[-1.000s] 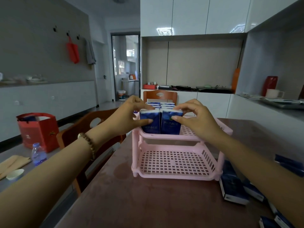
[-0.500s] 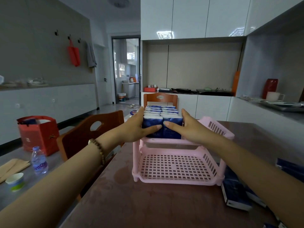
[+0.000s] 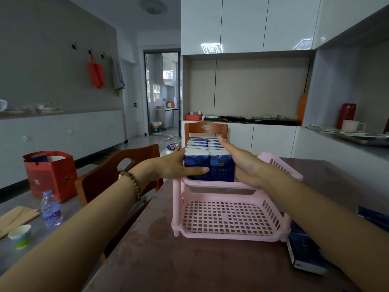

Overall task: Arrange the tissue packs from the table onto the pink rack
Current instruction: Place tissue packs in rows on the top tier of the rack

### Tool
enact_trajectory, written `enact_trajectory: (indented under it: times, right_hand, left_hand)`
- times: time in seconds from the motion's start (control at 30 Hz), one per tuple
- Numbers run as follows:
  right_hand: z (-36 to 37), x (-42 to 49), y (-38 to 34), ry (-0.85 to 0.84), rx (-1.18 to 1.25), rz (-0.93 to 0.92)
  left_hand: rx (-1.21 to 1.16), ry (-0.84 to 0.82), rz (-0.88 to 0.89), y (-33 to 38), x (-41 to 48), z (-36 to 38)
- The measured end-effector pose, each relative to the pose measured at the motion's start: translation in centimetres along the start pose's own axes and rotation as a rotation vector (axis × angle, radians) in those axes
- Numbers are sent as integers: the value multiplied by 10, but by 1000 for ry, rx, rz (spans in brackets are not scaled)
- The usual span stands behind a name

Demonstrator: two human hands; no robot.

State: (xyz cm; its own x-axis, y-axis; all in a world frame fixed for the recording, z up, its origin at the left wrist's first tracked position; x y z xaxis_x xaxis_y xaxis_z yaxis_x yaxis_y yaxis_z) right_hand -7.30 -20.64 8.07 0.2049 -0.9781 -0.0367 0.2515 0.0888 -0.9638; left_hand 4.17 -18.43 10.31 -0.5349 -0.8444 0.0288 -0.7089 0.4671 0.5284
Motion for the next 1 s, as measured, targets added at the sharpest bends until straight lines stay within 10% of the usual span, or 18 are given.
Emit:
enact_trajectory:
  times: [0.37, 1.0]
  right_hand:
    - [-54, -81, -71, 251, -1053, -430]
    - [-84, -99, -36, 218, -804, -325]
  left_hand:
    - [-43, 372, 52, 5, -36, 1]
    - [28, 535, -52, -19, -37, -9]
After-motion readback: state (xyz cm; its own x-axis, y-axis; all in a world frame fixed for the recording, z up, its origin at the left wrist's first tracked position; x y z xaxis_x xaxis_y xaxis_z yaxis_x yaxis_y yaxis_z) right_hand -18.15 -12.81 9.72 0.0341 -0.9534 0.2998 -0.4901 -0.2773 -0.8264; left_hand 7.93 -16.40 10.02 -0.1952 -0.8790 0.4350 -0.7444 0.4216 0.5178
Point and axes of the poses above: each hand's wrist, its own x-axis towards the middle knuckle, its own z-axis out of the palm, y = z × x, the point moved 10 cm from there along x, towards the middle knuckle, and after that the axes turned 14 degrees about x, right-handed, at the moved point
